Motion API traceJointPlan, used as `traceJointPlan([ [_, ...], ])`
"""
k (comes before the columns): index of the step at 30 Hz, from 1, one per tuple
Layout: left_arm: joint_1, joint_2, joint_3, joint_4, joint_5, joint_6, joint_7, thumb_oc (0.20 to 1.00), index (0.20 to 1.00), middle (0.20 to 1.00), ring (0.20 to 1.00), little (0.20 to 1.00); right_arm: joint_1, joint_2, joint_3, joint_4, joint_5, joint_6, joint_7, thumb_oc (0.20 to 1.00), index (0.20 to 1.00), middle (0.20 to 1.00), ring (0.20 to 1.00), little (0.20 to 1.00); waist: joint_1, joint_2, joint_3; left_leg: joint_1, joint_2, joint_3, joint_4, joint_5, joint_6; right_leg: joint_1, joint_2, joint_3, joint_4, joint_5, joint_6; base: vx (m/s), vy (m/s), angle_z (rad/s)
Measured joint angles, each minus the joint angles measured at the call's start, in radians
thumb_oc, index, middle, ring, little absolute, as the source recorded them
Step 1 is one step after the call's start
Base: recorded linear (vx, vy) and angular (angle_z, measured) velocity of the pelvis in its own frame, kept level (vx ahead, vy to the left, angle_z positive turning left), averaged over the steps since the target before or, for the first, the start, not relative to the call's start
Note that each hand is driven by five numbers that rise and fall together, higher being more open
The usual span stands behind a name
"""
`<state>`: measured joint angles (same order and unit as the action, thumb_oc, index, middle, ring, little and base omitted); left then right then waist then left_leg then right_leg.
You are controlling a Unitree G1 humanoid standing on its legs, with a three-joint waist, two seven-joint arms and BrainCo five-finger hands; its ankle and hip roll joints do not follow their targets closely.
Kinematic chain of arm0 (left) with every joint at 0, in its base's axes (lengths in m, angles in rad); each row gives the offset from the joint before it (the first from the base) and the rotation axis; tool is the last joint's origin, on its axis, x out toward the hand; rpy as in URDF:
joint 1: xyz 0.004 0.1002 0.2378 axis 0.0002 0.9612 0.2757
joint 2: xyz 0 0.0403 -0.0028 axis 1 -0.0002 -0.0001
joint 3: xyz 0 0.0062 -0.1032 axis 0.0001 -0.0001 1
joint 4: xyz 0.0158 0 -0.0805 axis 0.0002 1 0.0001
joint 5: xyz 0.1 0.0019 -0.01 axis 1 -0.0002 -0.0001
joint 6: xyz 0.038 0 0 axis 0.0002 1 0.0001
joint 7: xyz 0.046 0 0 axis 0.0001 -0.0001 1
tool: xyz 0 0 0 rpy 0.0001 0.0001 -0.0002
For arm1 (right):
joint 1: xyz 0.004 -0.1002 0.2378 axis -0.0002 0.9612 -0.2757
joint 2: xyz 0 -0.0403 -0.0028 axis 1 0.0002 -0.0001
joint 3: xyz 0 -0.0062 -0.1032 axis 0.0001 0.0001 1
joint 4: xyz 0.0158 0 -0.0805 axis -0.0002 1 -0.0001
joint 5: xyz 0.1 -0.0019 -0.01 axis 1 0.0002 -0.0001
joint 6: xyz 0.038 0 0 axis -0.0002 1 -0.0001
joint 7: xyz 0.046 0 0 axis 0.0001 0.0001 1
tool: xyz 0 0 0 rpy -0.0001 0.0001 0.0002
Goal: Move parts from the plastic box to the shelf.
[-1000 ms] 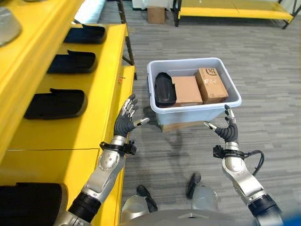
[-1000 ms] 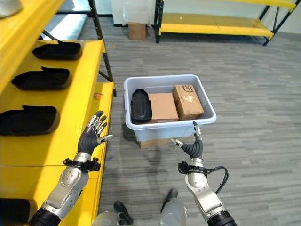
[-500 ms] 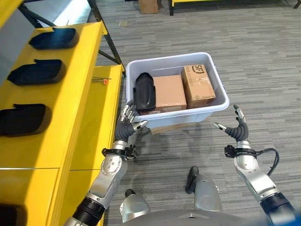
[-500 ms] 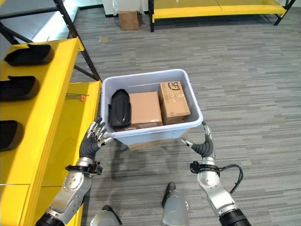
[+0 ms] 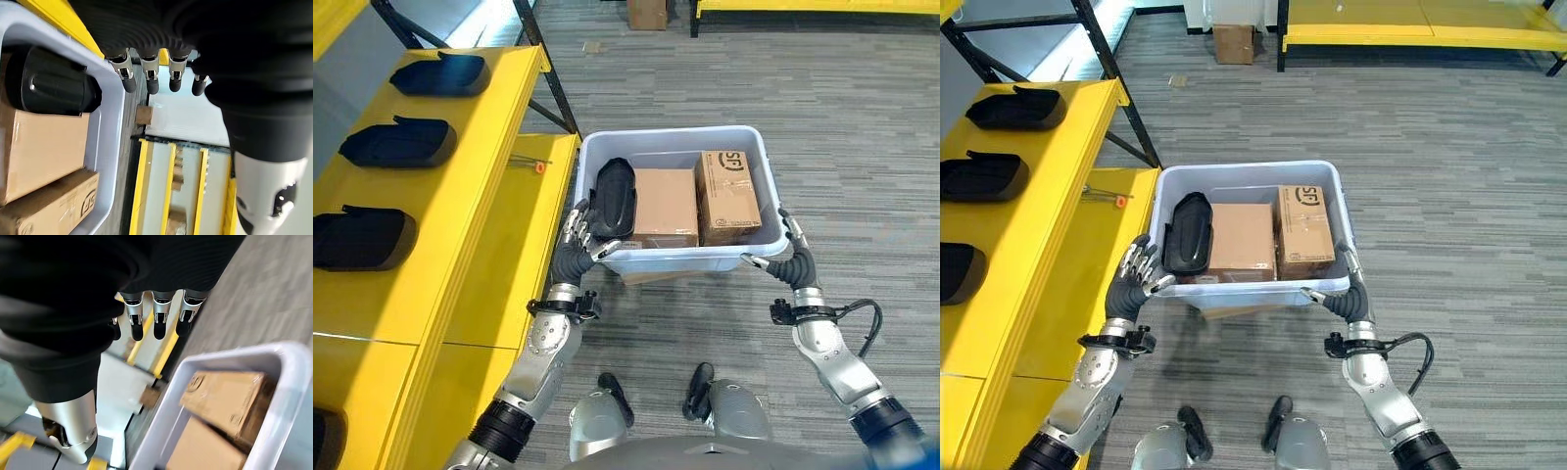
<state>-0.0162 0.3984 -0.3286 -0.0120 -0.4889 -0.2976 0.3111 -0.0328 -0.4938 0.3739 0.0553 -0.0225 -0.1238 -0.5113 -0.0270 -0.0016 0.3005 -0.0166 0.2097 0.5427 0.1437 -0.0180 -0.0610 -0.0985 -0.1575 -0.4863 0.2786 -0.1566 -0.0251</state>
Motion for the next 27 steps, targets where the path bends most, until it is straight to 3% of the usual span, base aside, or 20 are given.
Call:
traceJointPlan([
  [2,0.010,0.005,0.003,0.008,0.000,-0.001,0.003,1.000,1.000,1.000,1.000,1.000,-0.005,0.019,0.027,0.016,0.000,-0.003,-0.001,1.000,1.000,1.000,1.000,1.000,0.023,-0.004,0.002,-0.010,0.008,-0.005,0.051,-0.002,-0.001,0.014,-0.004,0.013,-0.030,0.007,0.001,0.16,0.191,-0.09],
  [4,0.031,0.006,0.020,0.007,-0.001,-0.012,0.003,1.000,1.000,1.000,1.000,1.000,-0.010,0.022,0.059,0.026,-0.001,-0.004,0.007,1.000,1.000,1.000,1.000,1.000,0.044,-0.017,0.011,-0.082,0.039,-0.051,0.218,-0.031,-0.016,0.043,-0.010,0.044,-0.065,0.029,-0.013,0.10,0.206,-0.28],
  [5,0.050,0.006,0.029,0.005,0.000,-0.025,0.000,1.000,1.000,1.000,1.000,1.000,-0.011,0.020,0.058,0.026,-0.001,-0.008,0.013,1.000,1.000,1.000,1.000,1.000,0.057,-0.016,0.011,-0.083,0.040,-0.070,0.175,-0.034,-0.022,0.040,-0.006,0.058,-0.065,0.030,0.002,0.07,0.181,-0.46],
  [6,0.051,0.006,0.039,0.005,0.000,-0.027,0.000,1.000,1.000,1.000,1.000,1.000,-0.018,0.011,0.042,0.026,0.000,-0.014,0.017,1.000,1.000,1.000,1.000,1.000,0.056,0.022,0.009,-0.082,0.062,-0.067,0.092,-0.025,-0.010,0.032,0.004,0.058,-0.044,0.027,0.008,0.06,0.144,-0.38],
  [7,0.050,-0.001,0.040,0.004,0.000,-0.027,-0.003,1.000,1.000,1.000,1.000,1.000,-0.018,-0.002,0.033,0.026,0.000,-0.014,0.023,1.000,1.000,1.000,1.000,1.000,0.046,0.037,0.012,-0.080,0.068,-0.065,0.039,0.001,0.002,0.026,0.014,0.058,-0.025,0.018,0.019,0.09,0.189,-0.31],
  [8,0.049,0.003,0.041,0.005,0.000,-0.028,-0.005,1.000,1.000,1.000,1.000,1.000,-0.018,0.000,0.030,0.027,0.001,-0.013,0.026,1.000,1.000,1.000,1.000,1.000,0.048,0.035,0.015,-0.068,0.060,-0.066,0.029,0.034,-0.001,0.016,0.005,0.067,-0.001,0.013,0.028,0.11,0.210,-0.13],
  [12,0.024,0.007,0.054,0.009,0.011,-0.028,-0.066,1.000,1.000,1.000,1.000,1.000,-0.002,0.005,0.031,0.018,0.002,-0.015,0.036,1.000,1.000,1.000,1.000,1.000,0.041,-0.028,0.015,-0.069,-0.011,-0.060,-0.003,0.040,0.022,0.009,-0.046,0.067,0.002,0.033,0.066,0.08,0.206,0.10],
  [16,0.010,0.023,0.053,0.015,0.010,-0.028,-0.117,1.000,1.000,1.000,1.000,1.000,-0.019,0.016,0.031,0.018,0.011,-0.014,0.039,1.000,1.000,1.000,1.000,1.000,0.060,-0.028,0.015,-0.051,-0.042,-0.070,0.019,0.003,0.041,0.037,-0.086,0.055,0.025,0.043,0.084,0.13,0.239,0.19],
  [17,0.007,0.024,0.053,0.016,0.011,-0.027,-0.125,1.000,1.000,1.000,1.000,1.000,-0.018,0.030,0.031,0.016,0.012,-0.014,0.038,1.000,1.000,1.000,1.000,1.000,0.058,-0.028,0.016,-0.039,-0.051,-0.069,0.031,-0.020,0.046,0.032,-0.103,0.048,0.080,0.052,0.101,0.22,0.256,0.17],
  [18,-0.003,0.022,0.046,0.018,0.012,-0.027,-0.137,1.000,1.000,1.000,1.000,1.000,-0.018,0.036,0.028,0.016,0.015,-0.014,0.033,1.000,1.000,1.000,1.000,1.000,0.052,-0.026,0.026,-0.052,-0.060,-0.043,0.117,-0.079,0.070,-0.024,-0.163,0.053,0.249,0.058,0.135,0.20,0.057,0.30],
  [19,-0.006,0.027,0.026,0.019,0.012,-0.026,-0.145,1.000,1.000,1.000,1.000,1.000,-0.027,0.037,0.021,0.020,0.022,-0.014,0.026,1.000,1.000,1.000,1.000,1.000,0.037,-0.024,0.027,-0.035,-0.069,-0.041,0.143,-0.145,0.098,-0.131,-0.245,0.078,0.470,0.117,0.207,0.26,-0.088,0.18],
  [20,0.010,0.033,0.008,0.021,0.013,-0.026,-0.154,1.000,1.000,1.000,1.000,1.000,-0.009,0.055,0.035,0.021,0.024,-0.013,0.026,1.000,1.000,1.000,1.000,1.000,0.031,-0.027,0.014,-0.009,-0.073,-0.023,0.127,-0.149,0.091,-0.193,-0.260,0.134,0.551,0.139,0.237,0.23,-0.187,0.04],
  [21,0.025,0.045,-0.006,0.020,0.013,-0.025,-0.154,1.000,1.000,1.000,1.000,1.000,0.001,0.062,0.057,0.016,0.022,-0.016,0.028,1.000,1.000,1.000,1.000,1.000,0.031,-0.020,0.008,0.009,-0.073,-0.014,0.100,-0.141,0.077,-0.225,-0.244,0.140,0.531,0.125,0.221,0.21,-0.286,-0.17],
  [22,0.034,0.054,-0.008,0.017,0.013,-0.024,-0.152,1.000,1.000,1.000,1.000,1.000,0.001,0.064,0.067,0.014,0.017,-0.017,0.028,1.000,1.000,1.000,1.000,1.000,0.028,-0.030,0.002,0.020,-0.074,-0.002,0.075,-0.124,0.063,-0.227,-0.223,0.121,0.425,0.111,0.194,0.19,-0.333,-0.09],
  [23,0.034,0.060,-0.008,0.016,0.013,-0.024,-0.151,1.000,1.000,1.000,1.000,1.000,0.002,0.065,0.067,0.013,0.017,-0.021,0.028,1.000,1.000,1.000,1.000,1.000,0.025,-0.029,0.001,0.014,-0.075,0.002,0.066,-0.119,0.066,-0.218,-0.202,0.092,0.293,0.103,0.167,0.32,-0.433,-0.02],
  [24,0.023,0.055,-0.012,0.017,0.013,-0.019,-0.141,1.000,1.000,1.000,1.000,1.000,-0.004,0.067,0.067,0.017,0.008,-0.024,0.026,1.000,1.000,1.000,1.000,1.000,0.018,-0.054,-0.003,-0.001,-0.085,-0.005,0.066,-0.121,0.066,-0.202,-0.175,0.056,0.061,0.111,0.167,0.40,-0.432,0.32],
  [25,-0.027,0.041,-0.029,0.044,0.034,0.000,-0.118,1.000,1.000,1.000,1.000,1.000,-0.008,0.067,0.063,0.028,-0.002,-0.024,0.020,1.000,1.000,1.000,1.000,1.000,-0.001,-0.065,-0.007,-0.022,-0.103,-0.035,0.071,-0.128,0.068,-0.197,-0.161,0.111,-0.118,0.176,0.183,0.42,-0.375,0.48],
  [27,-0.038,0.030,-0.042,0.046,0.050,0.010,-0.110,1.000,1.000,1.000,1.000,1.000,-0.001,0.078,0.064,0.030,-0.002,-0.022,0.021,1.000,1.000,1.000,1.000,1.000,-0.030,-0.060,-0.005,-0.011,-0.103,-0.083,0.066,-0.122,0.061,-0.159,-0.151,0.153,-0.163,0.214,0.168,0.40,-0.345,0.77],
])
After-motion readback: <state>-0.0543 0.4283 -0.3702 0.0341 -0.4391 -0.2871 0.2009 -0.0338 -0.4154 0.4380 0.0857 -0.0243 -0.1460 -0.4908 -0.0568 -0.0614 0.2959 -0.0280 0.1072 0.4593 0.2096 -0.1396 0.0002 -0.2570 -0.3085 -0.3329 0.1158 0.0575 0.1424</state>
